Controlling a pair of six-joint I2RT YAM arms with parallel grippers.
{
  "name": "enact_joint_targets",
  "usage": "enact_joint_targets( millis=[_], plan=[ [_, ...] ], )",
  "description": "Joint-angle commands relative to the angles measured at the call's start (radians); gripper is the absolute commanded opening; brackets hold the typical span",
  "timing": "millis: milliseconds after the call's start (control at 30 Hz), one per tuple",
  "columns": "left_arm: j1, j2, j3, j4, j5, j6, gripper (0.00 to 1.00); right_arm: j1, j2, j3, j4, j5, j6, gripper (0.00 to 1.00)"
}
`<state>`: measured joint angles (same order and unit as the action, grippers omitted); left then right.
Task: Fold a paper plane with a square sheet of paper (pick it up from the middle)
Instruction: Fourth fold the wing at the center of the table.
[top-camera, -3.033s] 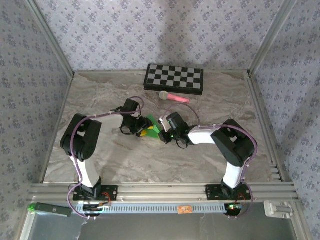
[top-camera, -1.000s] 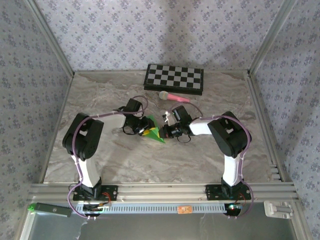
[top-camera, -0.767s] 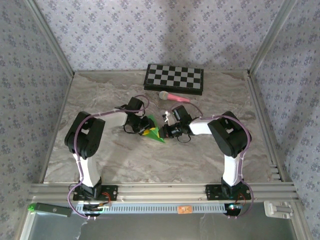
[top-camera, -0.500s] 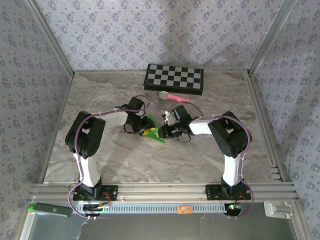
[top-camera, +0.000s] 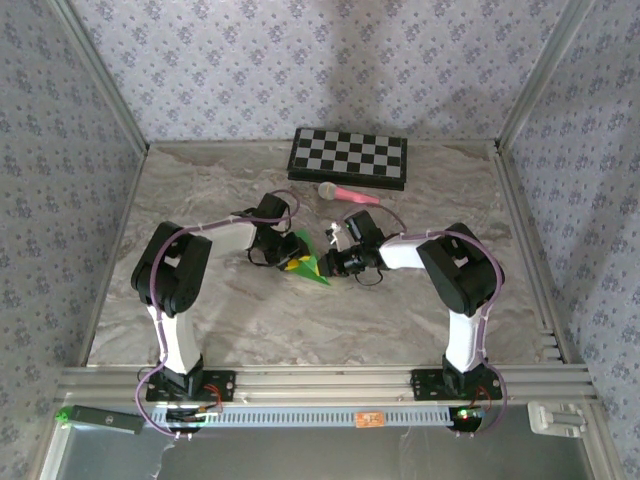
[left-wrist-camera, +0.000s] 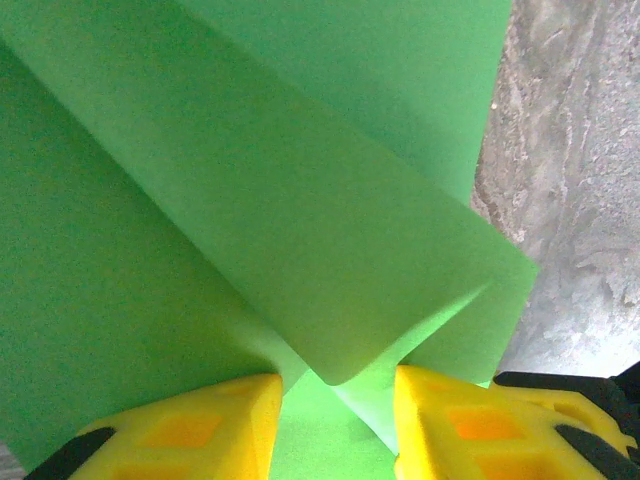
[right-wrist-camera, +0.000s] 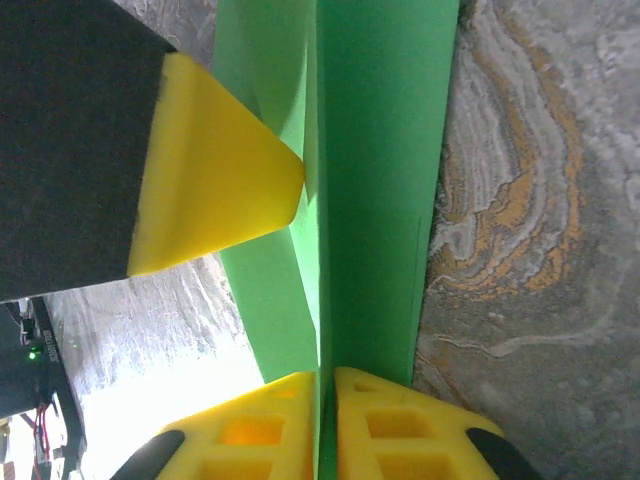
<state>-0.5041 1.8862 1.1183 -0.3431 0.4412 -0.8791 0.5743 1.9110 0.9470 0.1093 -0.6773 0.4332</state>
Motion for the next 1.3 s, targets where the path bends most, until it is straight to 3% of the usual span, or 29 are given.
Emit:
enact_joint_targets(
  millis=[0,233,433,800,1267],
  plan=[
    [-0.005,0.043,-0.014,-0.099,-0.055,0.017,0.38,-0.008,0.005,-0.01,-0.039,-0.004,0.016,0.11],
    [0.012,-0.063,0.015,-0.022,-0.022,0.013,0.47,-0.013,0.021,-0.019,-0.053,0.015,0.025,0.06],
    [0.044,-0.161,-0.014,0.052,-0.017,0.027,0.48,-0.02,0.024,-0.019,-0.052,0.013,0.03,0.06],
    [0.038,-0.151,-0.18,0.346,0.143,0.008,0.25,-0.031,0.037,-0.02,-0.045,0.005,0.044,0.06],
    [0.009,-0.093,-0.228,0.477,0.166,0.015,0.15,-0.038,0.048,-0.016,-0.046,-0.002,0.05,0.07]
  ],
)
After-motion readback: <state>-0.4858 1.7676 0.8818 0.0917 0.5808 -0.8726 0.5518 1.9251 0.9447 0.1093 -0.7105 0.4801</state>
